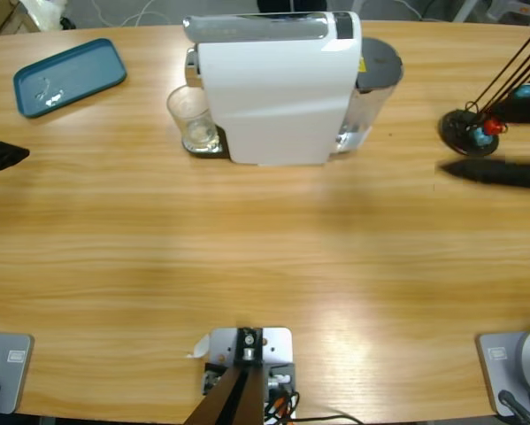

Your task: Pour coffee

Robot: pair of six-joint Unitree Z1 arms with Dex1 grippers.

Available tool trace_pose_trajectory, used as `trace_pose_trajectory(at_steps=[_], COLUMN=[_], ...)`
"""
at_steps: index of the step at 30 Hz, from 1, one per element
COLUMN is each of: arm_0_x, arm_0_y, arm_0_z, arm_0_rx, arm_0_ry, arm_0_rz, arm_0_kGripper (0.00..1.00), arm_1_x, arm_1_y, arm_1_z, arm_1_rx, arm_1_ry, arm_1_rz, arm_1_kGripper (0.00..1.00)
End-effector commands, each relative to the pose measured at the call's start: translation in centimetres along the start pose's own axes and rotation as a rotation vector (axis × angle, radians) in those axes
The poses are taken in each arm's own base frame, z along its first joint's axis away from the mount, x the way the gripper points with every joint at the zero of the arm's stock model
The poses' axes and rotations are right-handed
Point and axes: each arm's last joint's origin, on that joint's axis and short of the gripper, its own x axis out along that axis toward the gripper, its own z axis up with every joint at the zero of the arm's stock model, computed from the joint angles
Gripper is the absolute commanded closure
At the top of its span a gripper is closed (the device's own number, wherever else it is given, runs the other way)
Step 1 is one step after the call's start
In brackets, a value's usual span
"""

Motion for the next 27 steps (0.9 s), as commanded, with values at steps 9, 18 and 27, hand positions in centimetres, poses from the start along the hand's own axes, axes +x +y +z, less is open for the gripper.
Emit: trace_pose_trajectory(at_steps=[9,18,27], arm_0_x=[4.3,5.0,5.6], arm_0_y=[-0.3,-0.2,-0.2], arm_0_z=[-3.1,-3.0,-2.7], arm_0_rx=[-0.069,-0.085,-0.082], arm_0_ry=[-0.002,0.026,0.045], arm_0_rz=[0.019,0.043,0.039], arm_0_kGripper=[0.009,0.004,0.004], arm_1_x=[7.8,10.0,12.8], arm_1_y=[-3.2,-4.9,-4.5], arm_1_z=[12.3,17.1,17.0], arm_1_rx=[-0.141,-0.2,-0.205], arm_1_ry=[0.128,0.19,0.258], arm_1_rz=[-0.043,-0.037,0.028], arm_1_kGripper=[1.0,1.0,1.0])
